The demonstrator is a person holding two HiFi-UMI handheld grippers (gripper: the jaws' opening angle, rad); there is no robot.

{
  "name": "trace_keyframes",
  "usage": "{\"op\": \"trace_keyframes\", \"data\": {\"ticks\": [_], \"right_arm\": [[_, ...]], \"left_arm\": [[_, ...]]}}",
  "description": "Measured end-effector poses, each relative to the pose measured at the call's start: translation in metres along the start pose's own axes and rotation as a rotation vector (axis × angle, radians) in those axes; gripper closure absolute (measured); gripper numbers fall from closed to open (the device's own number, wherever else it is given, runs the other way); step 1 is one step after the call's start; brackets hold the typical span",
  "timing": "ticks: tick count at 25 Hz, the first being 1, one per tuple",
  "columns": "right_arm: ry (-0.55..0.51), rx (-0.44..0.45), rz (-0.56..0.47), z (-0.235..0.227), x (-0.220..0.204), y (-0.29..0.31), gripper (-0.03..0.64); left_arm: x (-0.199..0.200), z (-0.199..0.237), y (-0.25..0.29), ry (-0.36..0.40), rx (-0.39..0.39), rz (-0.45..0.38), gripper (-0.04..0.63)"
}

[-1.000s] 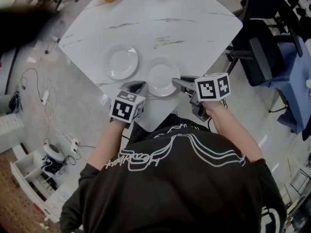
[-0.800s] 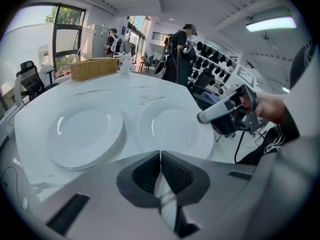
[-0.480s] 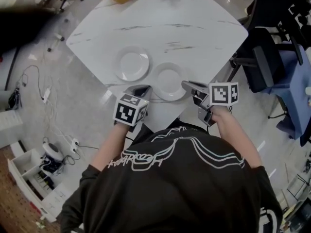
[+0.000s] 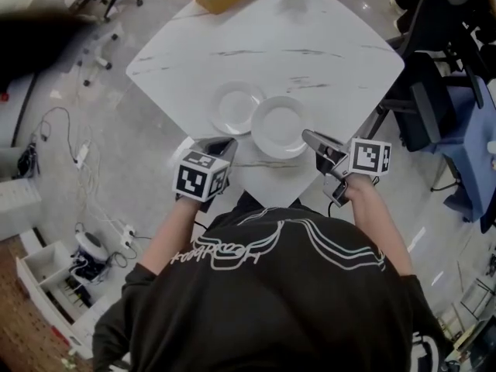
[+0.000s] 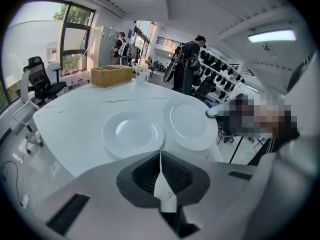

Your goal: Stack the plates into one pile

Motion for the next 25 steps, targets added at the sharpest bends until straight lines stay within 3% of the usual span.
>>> {"op": "trace_keyframes", "data": {"ticks": [5, 15, 25], "right_arm": [[-0.005, 0.027, -0.042, 0.029, 0.002, 0.022, 0.577], [0.123, -0.091, -0.091, 0.028, -0.009, 0.076, 0.577], [0.210, -0.072, -0.148, 0.035, -0.016, 0.121, 0.575]], "left_arm": [[-0.004, 0.015, -0.026, 0.018, -0.015, 0.000, 0.566], [-0.027, 0.045, -0.057, 0.053, -0.039, 0.018, 0.566], [-0.048, 0.066, -0.070, 0.067, -0.059, 0.059, 0.565]]}}
Point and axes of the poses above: the fingertips, and each gripper's own axes: y forward along the fingers, z to its left, x out of its top, the point moved 3 cm from there along -y, backward along the fingers, and after that the axes turned 10 degrees about -x, right-handed, at the moved point
